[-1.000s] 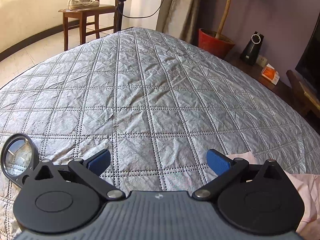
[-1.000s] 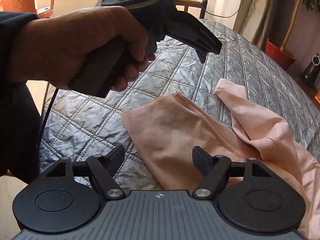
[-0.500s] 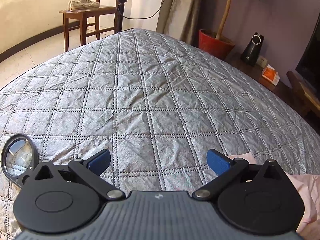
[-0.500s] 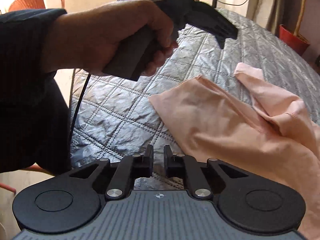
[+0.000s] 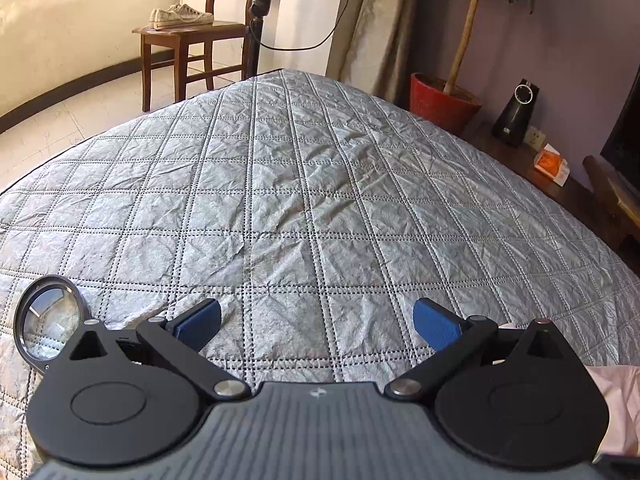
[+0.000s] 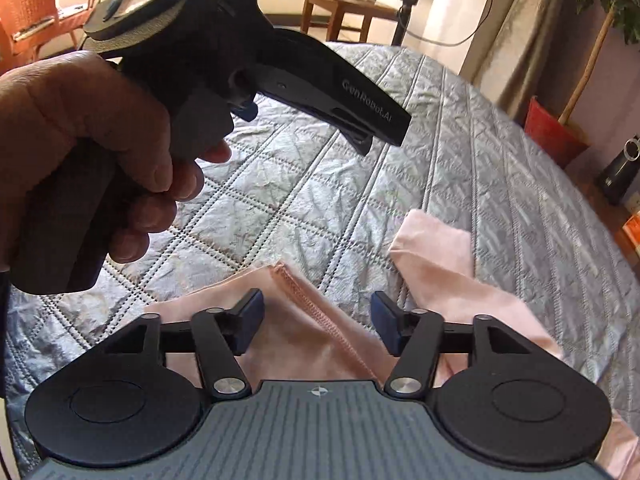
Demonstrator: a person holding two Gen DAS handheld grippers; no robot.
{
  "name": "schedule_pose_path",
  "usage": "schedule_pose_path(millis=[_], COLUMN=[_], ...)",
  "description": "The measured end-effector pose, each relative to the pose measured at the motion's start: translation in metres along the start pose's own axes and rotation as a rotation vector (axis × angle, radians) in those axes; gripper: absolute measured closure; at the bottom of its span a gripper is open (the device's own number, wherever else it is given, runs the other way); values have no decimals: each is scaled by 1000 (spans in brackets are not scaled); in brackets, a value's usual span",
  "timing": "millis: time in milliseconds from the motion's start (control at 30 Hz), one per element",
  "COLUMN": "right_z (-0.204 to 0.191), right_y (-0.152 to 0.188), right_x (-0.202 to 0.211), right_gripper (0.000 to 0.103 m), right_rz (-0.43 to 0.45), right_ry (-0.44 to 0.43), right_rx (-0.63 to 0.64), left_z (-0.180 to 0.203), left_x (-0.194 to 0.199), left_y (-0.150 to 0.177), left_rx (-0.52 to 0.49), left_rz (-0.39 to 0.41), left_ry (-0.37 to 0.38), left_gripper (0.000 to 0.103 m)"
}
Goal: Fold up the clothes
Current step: 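Open the right tool and release the pink garment onto the bed, then grasp the pink garment's edge again with the right tool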
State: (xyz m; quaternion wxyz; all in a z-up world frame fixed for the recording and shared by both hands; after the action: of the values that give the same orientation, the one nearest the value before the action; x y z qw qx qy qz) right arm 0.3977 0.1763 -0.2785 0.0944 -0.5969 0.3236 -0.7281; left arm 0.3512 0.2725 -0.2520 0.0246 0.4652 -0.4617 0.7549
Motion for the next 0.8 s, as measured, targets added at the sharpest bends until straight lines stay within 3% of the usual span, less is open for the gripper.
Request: schedule_pose_path(millis=[33,100,233,300,400,467,533,600,633,700,800], right_z=[-2,-4,-1,0,-2,3,2,-7,-14,-18,-19], right_y=[-1,-2,-8,-8,7,11,13,17,21,27,37], right_x=[3,12,55,71,62,67,75,65,51,35,25], right_gripper=[98,98,96,91,87,87,78,52,26,31,43], right_rz=[6,39,237,304,216,245,290,236,176,120,73], right_ry=[8,22,31,39,135,131,111,80,80,105,65], right_rx=[14,23,-66,-95,-46,-133,-212,-211,-181,-160,-248], left_z=[0,1,-1,-2,-2,-2,-3,-3,-1,2,6], left_x=[0,0,2,3,5,5,4,3,3,2,-1], left_y=[2,3,3,4,5,5,5,4,5,6,7], left_rx=[-4,-11,0,4,-2,-5,3,8,1,-12,-27], left_rz=[-9,-14,-6,-8,-3,-1,-4,-6,-7,-13,-25], left_ry=[3,5,6,3,1,0,-2,-2,2,7,14], left_gripper=[1,1,1,1,1,1,1,1,1,1,1])
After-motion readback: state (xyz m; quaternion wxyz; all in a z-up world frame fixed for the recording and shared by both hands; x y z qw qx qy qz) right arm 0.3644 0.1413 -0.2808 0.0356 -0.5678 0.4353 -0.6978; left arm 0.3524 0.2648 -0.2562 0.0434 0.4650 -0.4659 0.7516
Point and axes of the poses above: each gripper's, at about its wrist camera, not at the fingertips, and x roughly against the way its jaws point, z to its right, y to its underside, the point moved 8 cm from there along -x, roughly the way its jaws point, and after that the axes turned 1 degree about -y, right-handed, at the moved point
